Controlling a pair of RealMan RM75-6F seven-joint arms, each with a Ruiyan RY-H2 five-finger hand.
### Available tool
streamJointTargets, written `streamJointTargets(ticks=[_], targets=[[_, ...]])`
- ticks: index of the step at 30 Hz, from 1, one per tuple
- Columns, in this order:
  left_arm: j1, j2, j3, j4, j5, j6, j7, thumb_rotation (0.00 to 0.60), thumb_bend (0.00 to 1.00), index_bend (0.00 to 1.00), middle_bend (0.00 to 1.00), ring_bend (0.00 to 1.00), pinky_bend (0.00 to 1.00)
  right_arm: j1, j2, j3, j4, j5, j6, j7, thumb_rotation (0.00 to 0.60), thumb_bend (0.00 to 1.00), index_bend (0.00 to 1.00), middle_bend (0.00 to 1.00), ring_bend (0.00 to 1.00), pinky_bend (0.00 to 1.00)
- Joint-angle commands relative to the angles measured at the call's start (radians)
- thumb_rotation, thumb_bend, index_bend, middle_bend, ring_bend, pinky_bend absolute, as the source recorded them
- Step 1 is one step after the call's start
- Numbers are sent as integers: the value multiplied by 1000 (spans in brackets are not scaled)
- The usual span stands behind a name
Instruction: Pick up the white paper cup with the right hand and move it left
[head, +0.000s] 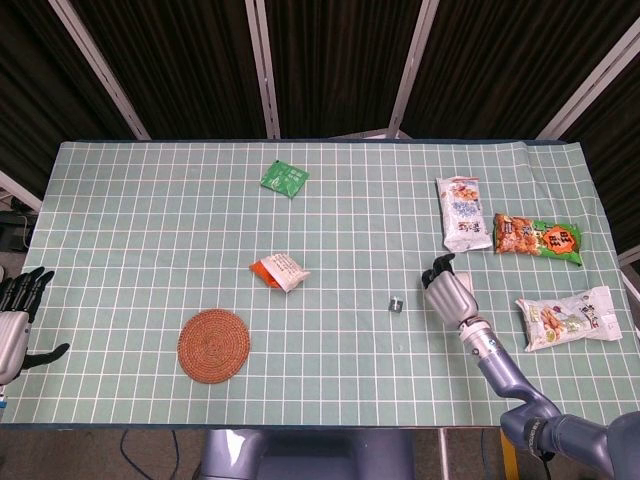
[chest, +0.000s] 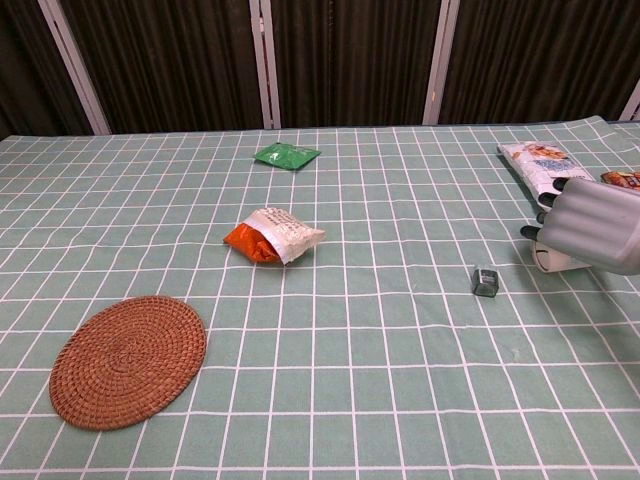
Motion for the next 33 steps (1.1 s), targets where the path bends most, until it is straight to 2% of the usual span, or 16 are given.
streamJointTargets(ticks=[1, 7, 13, 22, 27, 33], targets=[[0, 0, 0, 0, 0, 0, 0, 600, 0, 0, 0, 0, 0, -1, -1, -2, 5, -17, 9, 25, 600, 212, 294, 405, 250, 303], [1, 2, 1, -2, 3, 2, -3, 600, 0, 0, 0, 0, 0, -2, -2, -6, 22, -73, 45, 121, 600, 213, 321, 426, 271, 331], [2, 4, 2, -5, 6, 4, -7, 600, 0, 0, 0, 0, 0, -5, 2, 22, 11, -94, 83, 246, 600, 212, 346, 449, 295, 342], [2, 11, 6, -11, 13, 3, -19, 600, 0, 0, 0, 0, 0, -29, 12, 128, -119, -24, 106, 630, 600, 212, 347, 450, 295, 359], [2, 15, 7, -15, 16, 1, -25, 600, 0, 0, 0, 0, 0, -35, -5, 179, -156, 5, 107, 846, 600, 211, 347, 451, 288, 358], [2, 20, 10, -18, 18, -2, -33, 600, 0, 0, 0, 0, 0, -42, -48, 215, -157, 49, 93, 995, 600, 212, 346, 451, 282, 345]])
